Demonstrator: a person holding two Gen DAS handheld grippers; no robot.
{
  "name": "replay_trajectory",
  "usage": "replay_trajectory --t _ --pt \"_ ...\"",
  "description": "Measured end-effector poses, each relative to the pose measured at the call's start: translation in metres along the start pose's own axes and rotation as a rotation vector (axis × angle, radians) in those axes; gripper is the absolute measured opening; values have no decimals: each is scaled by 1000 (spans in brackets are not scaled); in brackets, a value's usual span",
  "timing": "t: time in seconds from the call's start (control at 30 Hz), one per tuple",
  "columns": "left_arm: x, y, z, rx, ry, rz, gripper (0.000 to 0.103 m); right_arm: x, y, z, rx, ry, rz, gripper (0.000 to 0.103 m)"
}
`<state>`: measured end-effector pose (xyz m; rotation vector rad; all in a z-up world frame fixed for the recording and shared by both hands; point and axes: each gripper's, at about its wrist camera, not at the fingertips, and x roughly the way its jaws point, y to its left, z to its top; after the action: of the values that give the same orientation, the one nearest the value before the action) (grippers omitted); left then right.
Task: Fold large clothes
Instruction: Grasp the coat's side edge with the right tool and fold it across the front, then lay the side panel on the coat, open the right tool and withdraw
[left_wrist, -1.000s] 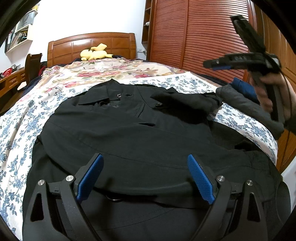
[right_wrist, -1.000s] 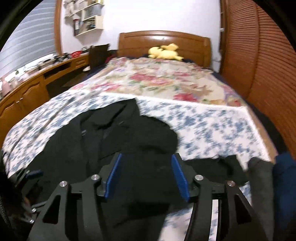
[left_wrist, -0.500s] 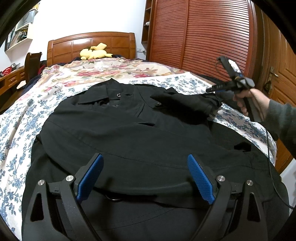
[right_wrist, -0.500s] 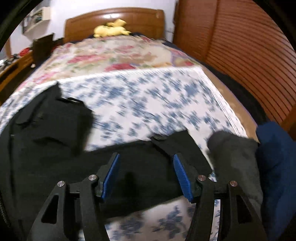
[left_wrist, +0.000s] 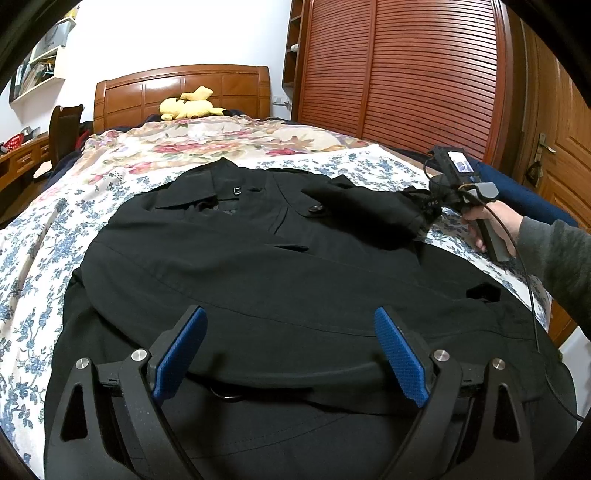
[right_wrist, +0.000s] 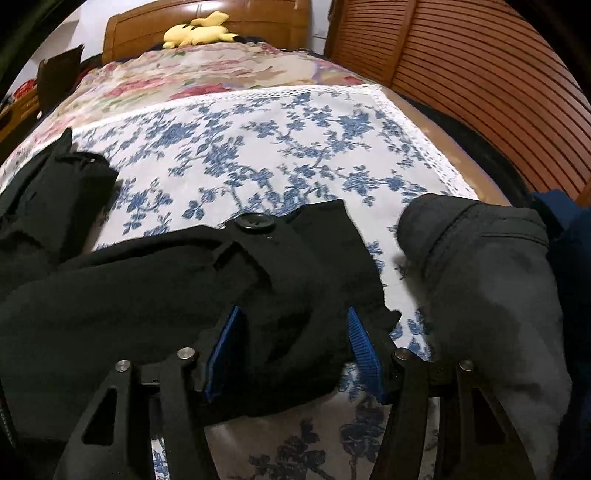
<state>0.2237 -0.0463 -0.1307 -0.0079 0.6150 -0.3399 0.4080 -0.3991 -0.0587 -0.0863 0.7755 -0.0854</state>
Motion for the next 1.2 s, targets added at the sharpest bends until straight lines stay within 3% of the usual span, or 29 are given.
replay_trajectory --t 0.23,0.33,0.47,0.77,1.2 --pt "-6 1 2 -7 -10 6 92 4 5 -9 -29 19 57 23" --pt "-11 1 5 -8 -19 12 92 -7 10 -12 -46 27 79 17" --pt "-22 3 4 -14 -36 17 92 -32 25 -17 -91 9 84 13" --pt "-54 19 2 -37 -78 48 92 -125 62 -17 -155 -150 142 11" --pt "-93 48 -7 -74 -128 112 92 -252 133 -59 -315 -333 335 11"
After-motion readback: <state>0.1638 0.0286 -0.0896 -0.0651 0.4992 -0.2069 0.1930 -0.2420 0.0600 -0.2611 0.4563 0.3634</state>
